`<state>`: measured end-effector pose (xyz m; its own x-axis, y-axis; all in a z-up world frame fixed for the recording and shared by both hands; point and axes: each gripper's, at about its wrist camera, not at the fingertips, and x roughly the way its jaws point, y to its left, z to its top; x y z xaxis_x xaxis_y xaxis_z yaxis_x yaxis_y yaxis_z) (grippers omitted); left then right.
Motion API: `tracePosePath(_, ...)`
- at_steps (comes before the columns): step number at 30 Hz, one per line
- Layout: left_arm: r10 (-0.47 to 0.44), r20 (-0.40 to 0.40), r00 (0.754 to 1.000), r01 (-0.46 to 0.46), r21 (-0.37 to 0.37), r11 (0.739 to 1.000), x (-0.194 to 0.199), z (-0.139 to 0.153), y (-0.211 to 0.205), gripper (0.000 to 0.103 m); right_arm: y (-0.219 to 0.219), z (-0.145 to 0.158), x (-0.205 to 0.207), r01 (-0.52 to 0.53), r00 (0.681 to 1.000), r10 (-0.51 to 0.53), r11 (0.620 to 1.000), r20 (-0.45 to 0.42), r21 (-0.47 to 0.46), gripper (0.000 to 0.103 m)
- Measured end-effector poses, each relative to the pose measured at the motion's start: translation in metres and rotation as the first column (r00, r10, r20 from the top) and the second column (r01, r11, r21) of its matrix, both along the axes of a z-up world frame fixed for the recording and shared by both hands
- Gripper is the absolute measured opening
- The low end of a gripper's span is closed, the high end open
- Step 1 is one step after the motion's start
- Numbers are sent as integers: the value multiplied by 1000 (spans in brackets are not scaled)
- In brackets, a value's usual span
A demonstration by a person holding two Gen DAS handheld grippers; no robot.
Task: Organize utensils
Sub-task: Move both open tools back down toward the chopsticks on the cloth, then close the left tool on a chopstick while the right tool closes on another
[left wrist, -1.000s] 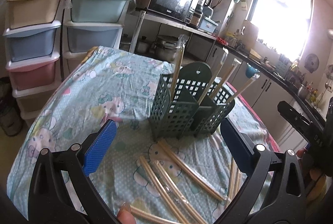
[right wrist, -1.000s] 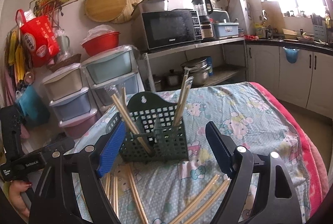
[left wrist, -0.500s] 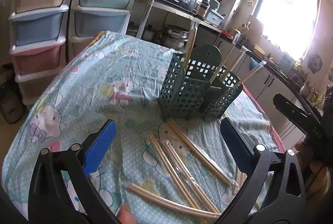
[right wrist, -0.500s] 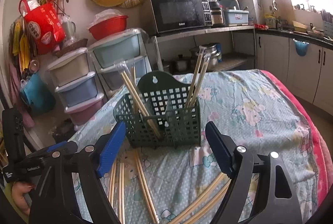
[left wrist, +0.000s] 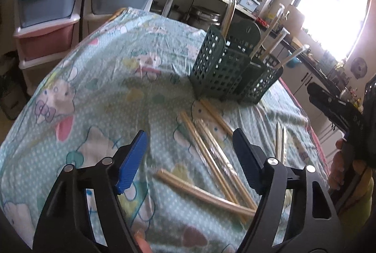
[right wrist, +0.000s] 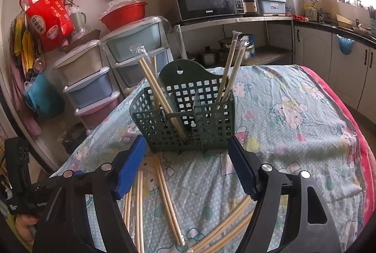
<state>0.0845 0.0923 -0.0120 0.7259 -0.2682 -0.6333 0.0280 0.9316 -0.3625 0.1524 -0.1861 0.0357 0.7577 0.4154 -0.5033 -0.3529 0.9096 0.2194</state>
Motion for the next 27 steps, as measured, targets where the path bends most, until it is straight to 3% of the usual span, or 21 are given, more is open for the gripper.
tracePosePath(4, -18, -26, 999, 18, 1, 1000, -7, -7, -1, 65, 4, -5, 3, -33, 999, 33, 999, -32, -5, 63)
tracePosePath(10, -47, -84, 995, 47, -2, 999, -19, -17, -7, 54, 15, -21, 11, -90, 990, 87, 996, -110, -28, 52)
tracePosePath(16, -93, -149, 984, 90, -26, 996, -24, -28, -13, 45, 24, -30, 12, -116, 985, 110, 993, -135, -35, 51)
tracePosePath(27, -103, -233, 967, 77, -119, 990, -1, -47, -6, 44, 44, -49, 28, -186, 965, 166, 979, -204, -84, 51)
